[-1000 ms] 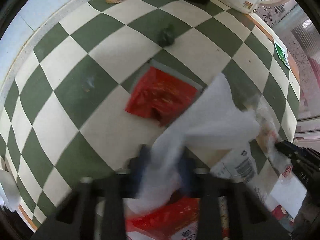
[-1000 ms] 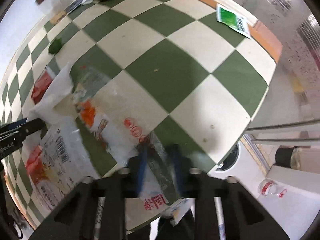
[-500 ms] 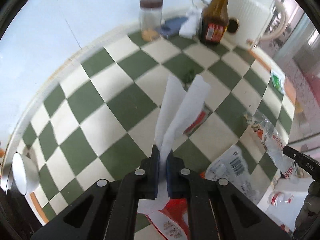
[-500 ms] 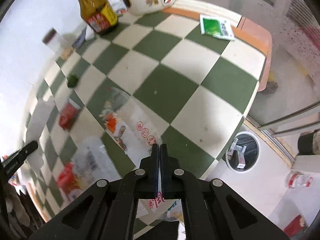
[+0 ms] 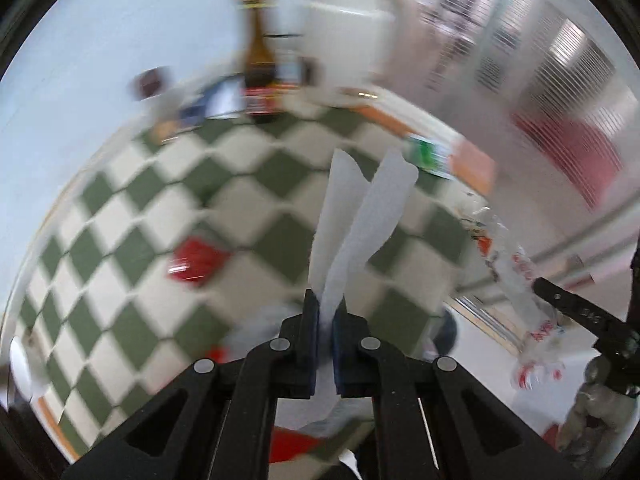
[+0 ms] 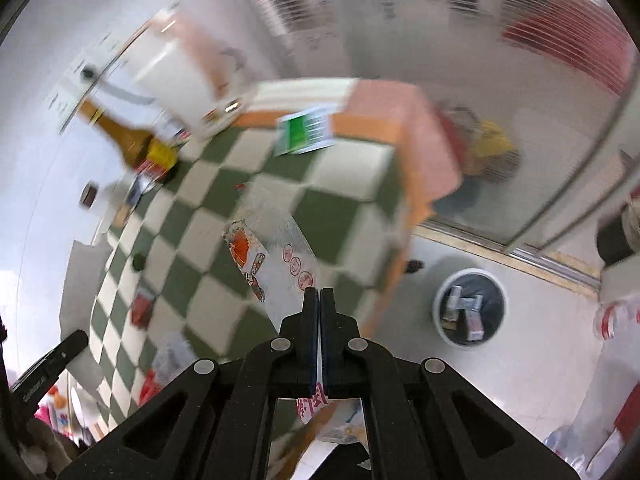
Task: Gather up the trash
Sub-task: 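Carry the tissue and wrapper to the bin and open both tools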
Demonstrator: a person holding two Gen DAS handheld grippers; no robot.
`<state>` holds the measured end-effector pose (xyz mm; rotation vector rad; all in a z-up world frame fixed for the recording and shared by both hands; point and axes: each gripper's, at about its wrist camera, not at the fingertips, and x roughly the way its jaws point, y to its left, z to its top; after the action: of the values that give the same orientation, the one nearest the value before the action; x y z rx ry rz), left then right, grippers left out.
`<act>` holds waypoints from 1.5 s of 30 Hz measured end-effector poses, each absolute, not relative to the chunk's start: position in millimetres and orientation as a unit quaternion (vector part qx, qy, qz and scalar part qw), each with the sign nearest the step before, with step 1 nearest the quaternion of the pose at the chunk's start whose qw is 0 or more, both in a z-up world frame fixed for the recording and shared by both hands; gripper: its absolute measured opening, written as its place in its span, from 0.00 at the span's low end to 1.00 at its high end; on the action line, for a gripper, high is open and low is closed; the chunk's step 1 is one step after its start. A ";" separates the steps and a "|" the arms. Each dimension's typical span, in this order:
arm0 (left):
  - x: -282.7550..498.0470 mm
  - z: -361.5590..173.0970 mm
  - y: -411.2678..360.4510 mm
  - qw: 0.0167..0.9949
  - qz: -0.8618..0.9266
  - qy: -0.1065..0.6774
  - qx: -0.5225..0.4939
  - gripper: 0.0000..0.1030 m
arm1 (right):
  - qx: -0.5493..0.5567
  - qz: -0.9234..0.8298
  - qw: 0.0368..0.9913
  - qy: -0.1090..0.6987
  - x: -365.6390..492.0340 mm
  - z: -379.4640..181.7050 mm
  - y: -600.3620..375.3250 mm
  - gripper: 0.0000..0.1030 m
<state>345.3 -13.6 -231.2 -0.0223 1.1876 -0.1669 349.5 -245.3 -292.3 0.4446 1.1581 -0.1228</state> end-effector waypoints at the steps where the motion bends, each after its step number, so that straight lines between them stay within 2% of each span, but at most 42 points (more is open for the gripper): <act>1: 345.9 -231.3 -33.7 0.823 -0.094 0.560 -0.002 0.03 | 0.215 -0.075 0.811 0.540 338.0 -293.3 -267.4 0.01; 6: 346.5 -245.9 -156.1 0.798 -0.184 0.573 0.042 0.03 | 0.249 -0.148 0.792 0.538 288.6 -313.6 -358.2 0.01; 12: 338.3 -307.5 -292.2 0.744 -0.255 0.610 0.096 0.03 | 0.296 -0.223 0.749 0.549 227.9 -366.7 -454.1 0.01; 18: 338.9 -431.1 -378.5 0.677 -0.260 0.677 0.128 0.03 | 0.328 -0.266 0.694 0.583 187.0 -464.0 -525.7 0.01; 23: 347.2 -573.1 -416.9 0.627 -0.229 0.729 0.151 0.03 | 0.359 -0.275 0.645 0.616 176.6 -589.9 -570.7 0.01; 31: 355.2 -791.1 -443.1 0.553 -0.189 0.788 0.196 0.04 | 0.367 -0.260 0.597 0.665 207.4 -791.4 -592.4 0.01; 34: 356.1 -844.0 -450.2 0.536 -0.180 0.794 0.224 0.05 | 0.368 -0.259 0.583 0.677 217.0 -841.8 -593.6 0.01; 39: 357.0 -877.4 -450.5 0.525 -0.181 0.802 0.221 0.08 | 0.375 -0.246 0.572 0.687 233.7 -888.9 -588.7 0.01; 40: 357.0 -878.8 -451.2 0.526 -0.182 0.802 0.217 0.11 | 0.373 -0.248 0.571 0.688 236.1 -893.2 -588.1 0.02; 42: 361.6 -874.8 -447.0 0.528 -0.180 0.802 0.213 0.33 | 0.376 -0.245 0.571 0.687 242.0 -898.4 -585.8 0.03; 43: 363.3 -872.5 -444.2 0.535 -0.178 0.799 0.209 0.57 | 0.378 -0.245 0.572 0.685 243.9 -899.4 -585.0 0.06; 44: 366.1 -870.1 -438.6 0.543 -0.175 0.795 0.205 0.82 | 0.377 -0.247 0.572 0.685 244.6 -897.2 -584.1 0.17; 45: 368.2 -866.4 -436.5 0.548 -0.173 0.793 0.200 0.87 | 0.379 -0.247 0.573 0.683 243.4 -894.1 -585.8 0.25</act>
<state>368.2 -436.5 -866.4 0.4748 1.8789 -0.4101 243.4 -585.8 -894.1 0.8891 1.6007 -0.5796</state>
